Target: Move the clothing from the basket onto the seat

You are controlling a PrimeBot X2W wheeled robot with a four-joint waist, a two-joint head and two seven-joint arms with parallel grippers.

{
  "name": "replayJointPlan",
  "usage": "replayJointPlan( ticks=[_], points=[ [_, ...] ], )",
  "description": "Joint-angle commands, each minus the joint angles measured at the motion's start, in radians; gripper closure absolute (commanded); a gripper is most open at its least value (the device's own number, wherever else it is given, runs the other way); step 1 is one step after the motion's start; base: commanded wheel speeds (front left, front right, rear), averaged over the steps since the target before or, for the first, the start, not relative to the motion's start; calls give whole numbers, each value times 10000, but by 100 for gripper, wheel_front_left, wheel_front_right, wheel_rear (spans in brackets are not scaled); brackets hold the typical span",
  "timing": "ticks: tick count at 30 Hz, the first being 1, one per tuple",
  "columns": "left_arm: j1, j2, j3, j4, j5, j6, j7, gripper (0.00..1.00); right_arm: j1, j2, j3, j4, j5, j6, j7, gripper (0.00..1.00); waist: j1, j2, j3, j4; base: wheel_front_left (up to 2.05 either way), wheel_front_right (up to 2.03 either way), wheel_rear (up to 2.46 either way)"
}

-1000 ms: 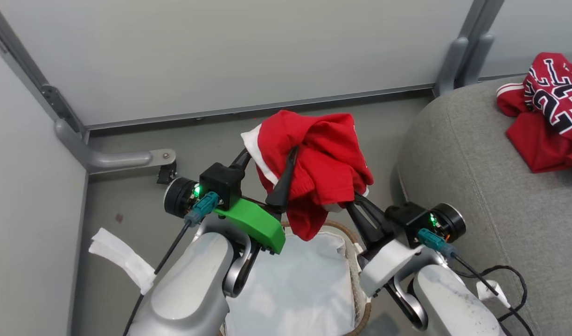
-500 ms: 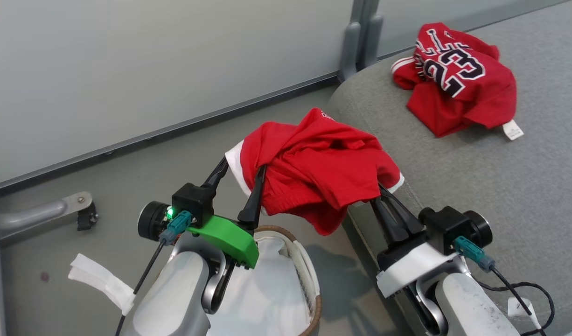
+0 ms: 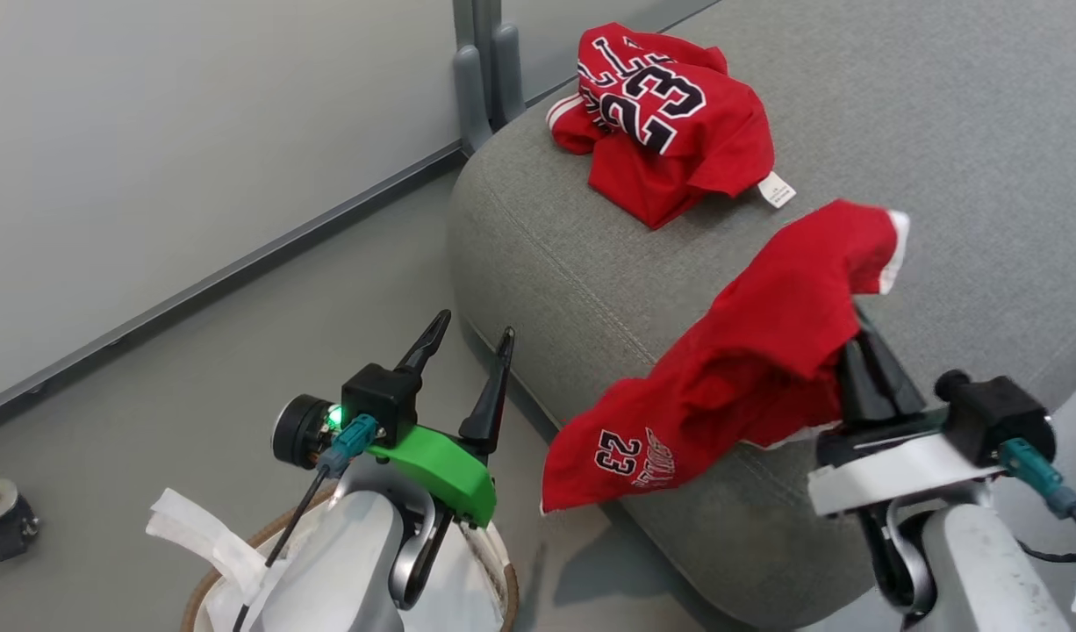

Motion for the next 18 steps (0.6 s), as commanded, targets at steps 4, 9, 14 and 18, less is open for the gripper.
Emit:
replayJointPlan(
  ticks=[4, 9, 14, 18],
  points=[
    [-385, 60, -199, -177, 19, -50, -8, 0, -710, -358, -815, -572, -144, -11, -4, 100, 0, -1, 752, -334, 0, 0, 0],
    [-746, 60, -190, -360, 350, -64, -8, 0, -2260, -1246, -868, -387, -317, -9, -4, 100, 0, -1, 1520, -320, 0, 0, 0],
    [-1276, 180, -489, -603, 702, -77, -8, 0, -4427, -2242, -955, 337, -471, -11, -4, 100, 0, -1, 2516, 65, 0, 0, 0],
    [-1874, 314, -983, -834, 690, -81, -8, 0, -6196, -2966, -1052, 1147, -756, -11, -4, 100, 0, -1, 3276, 500, 0, 0, 0]
  ],
)
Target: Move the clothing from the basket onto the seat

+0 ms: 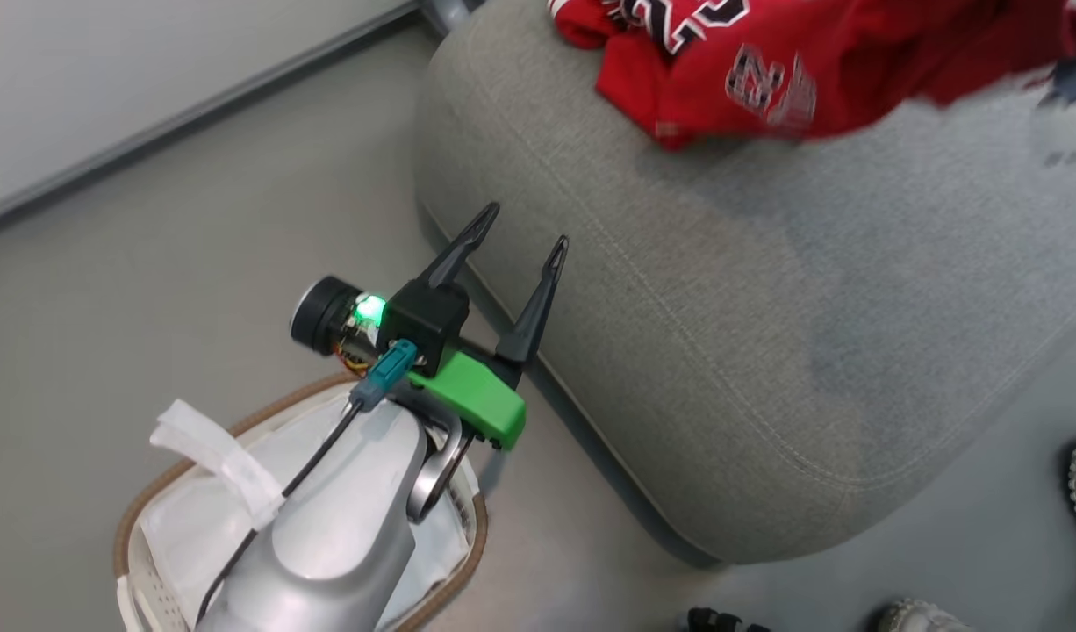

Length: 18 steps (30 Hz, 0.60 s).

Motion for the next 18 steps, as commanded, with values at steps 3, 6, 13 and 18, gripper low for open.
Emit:
replayJointPlan(
  ticks=[3, 6, 13, 18],
  points=[
    [-677, 189, -428, -224, -10, -47, -8, 0, -1348, -482, -54, 867, -318, -12, -1, 100, 0, -1, 1508, 943, 0, 0, 0],
    [-1191, 269, -884, -386, -97, -47, -8, 0, -2498, -789, -147, 1832, -618, -12, 28, 100, 0, -1, 2031, 1352, 0, 0, 0],
    [-2073, 294, -1611, -563, -338, -46, -8, 0, -3802, -1129, -749, 3962, -1766, -12, 284, 100, 0, -1, 3064, 2283, 0, 0, 0],
    [-2317, 282, -1741, -596, -476, -47, -8, 0, -3342, -814, -1710, 5606, -2513, -12, 272, 100, 0, -1, 3489, 2768, 0, 0, 0]
  ],
)
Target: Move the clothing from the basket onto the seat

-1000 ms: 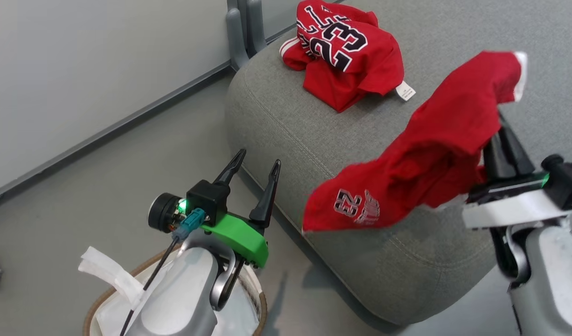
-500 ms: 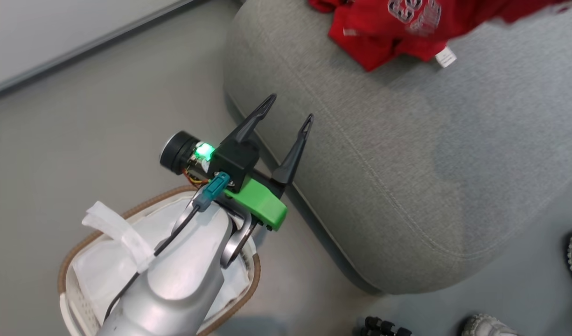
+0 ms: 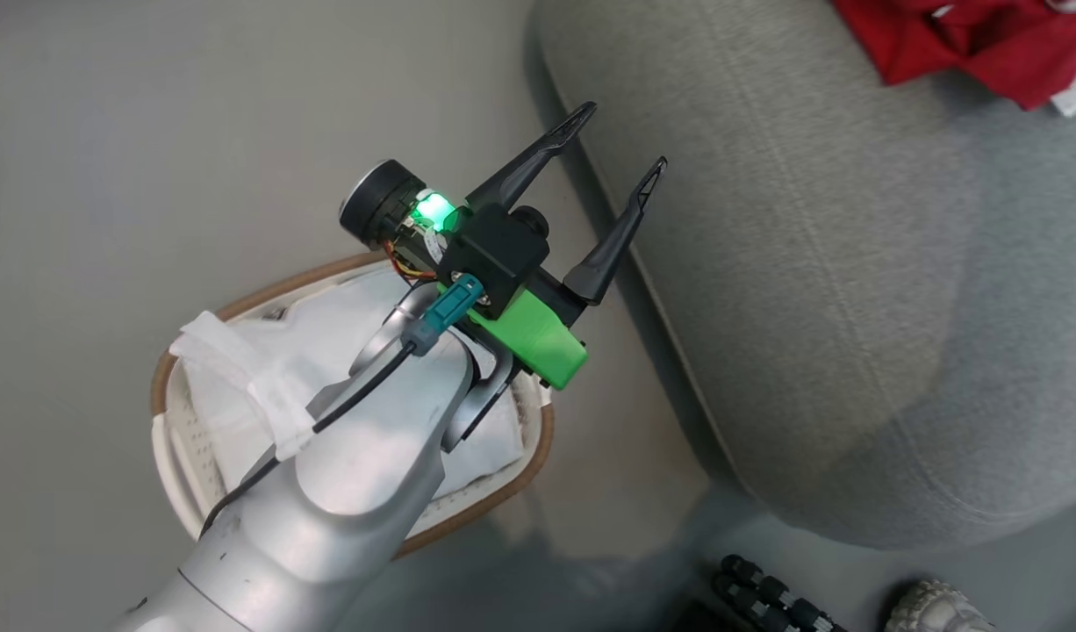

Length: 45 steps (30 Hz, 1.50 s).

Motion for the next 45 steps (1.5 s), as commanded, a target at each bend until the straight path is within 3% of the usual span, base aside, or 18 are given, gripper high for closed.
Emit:
replayJointPlan(
  ticks=[1, 6, 7, 8, 9, 15, 24, 33, 45],
  points=[
    [-158, 81, 4, -12, -108, -43, -8, 0, 385, 117, -210, 385, -136, -14, -21, 100, -2, -1, 843, 897, 0, 0, 0],
    [48, 128, 214, 118, -202, -42, -8, 0, 1208, 444, -1296, 1442, -567, -14, -210, 100, -2, -1, 712, 994, 0, 0, 0],
    [140, 136, 277, 149, -217, -42, -8, 0, 1426, 538, -1481, 1532, -617, -14, -239, 66, -2, -1, 620, 983, 0, 0, 0],
    [221, 137, 326, 182, -236, -42, -8, 0, 1611, 589, -1624, 1560, -663, -14, -267, 51, -2, -1, 528, 961, 0, 0, 0],
    [314, 134, 378, 222, -247, -40, -8, 0, 1834, 667, -1814, 1538, -665, -14, -295, 0, -2, -1, 386, 926, 0, 0, 0],
    [912, 80, 938, 409, -302, -39, -8, 0, 3245, 1242, -2104, 383, -278, -14, -302, 0, -2, -1, -535, 774, 0, 0, 0],
    [2146, -83, 2042, 525, -83, -38, -8, 0, 5115, 1711, -1499, -1609, 613, -14, -306, 0, -2, -1, -2078, 889, 0, 0, 0],
    [3224, -251, 3270, 746, 118, 36, -8, 0, 5889, 2259, -293, -2821, 1511, -14, -297, 0, -2, -1, -3432, 1666, 0, 0, 0],
    [4590, -219, 5664, 1157, 686, 404, -8, 0, 6941, 3224, 622, -2988, 1665, -14, -296, 0, -2, -1, -4467, 2972, 0, 0, 0]
  ],
)
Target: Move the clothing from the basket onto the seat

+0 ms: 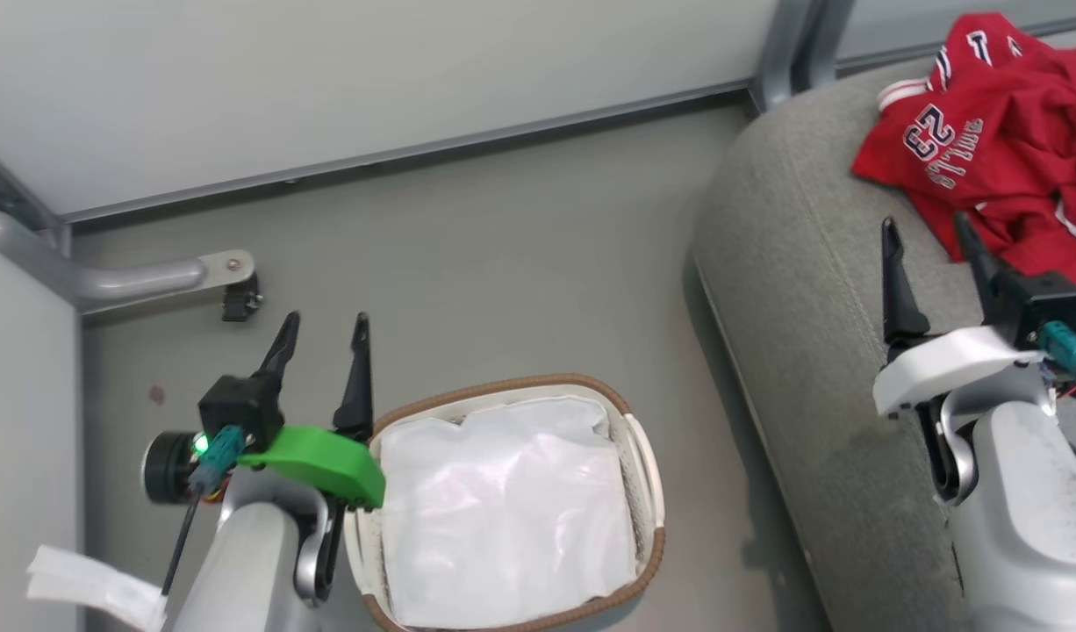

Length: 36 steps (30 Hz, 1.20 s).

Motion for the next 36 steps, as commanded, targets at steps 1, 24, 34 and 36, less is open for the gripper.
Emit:
replayJointPlan(
  ticks=[1, 24, 34, 36],
  points=[
    [321, 22, 252, 63, 71, 63, -8, 0, 285, 58, 25, -34, -46, -14, -16, 0, 0, 0, -585, 666, 0, 0, 0],
    [2991, -137, 2498, -484, 559, -255, -8, 0, 2949, 505, 942, -872, 484, -14, -17, 0, 0, 0, -1852, 897, 0, 0, 0],
    [3586, -215, 2320, -416, 107, -263, 30, 100, 3663, 614, 1047, -761, 800, 0, 13, 100, 0, 0, -2000, 890, 0, 0, 0],
    [3558, -227, 2364, -324, -67, -265, 124, 100, 3684, 633, 1002, -655, 989, 0, 102, 100, 0, 0, -2001, 890, 0, 0, 0]
  ],
)
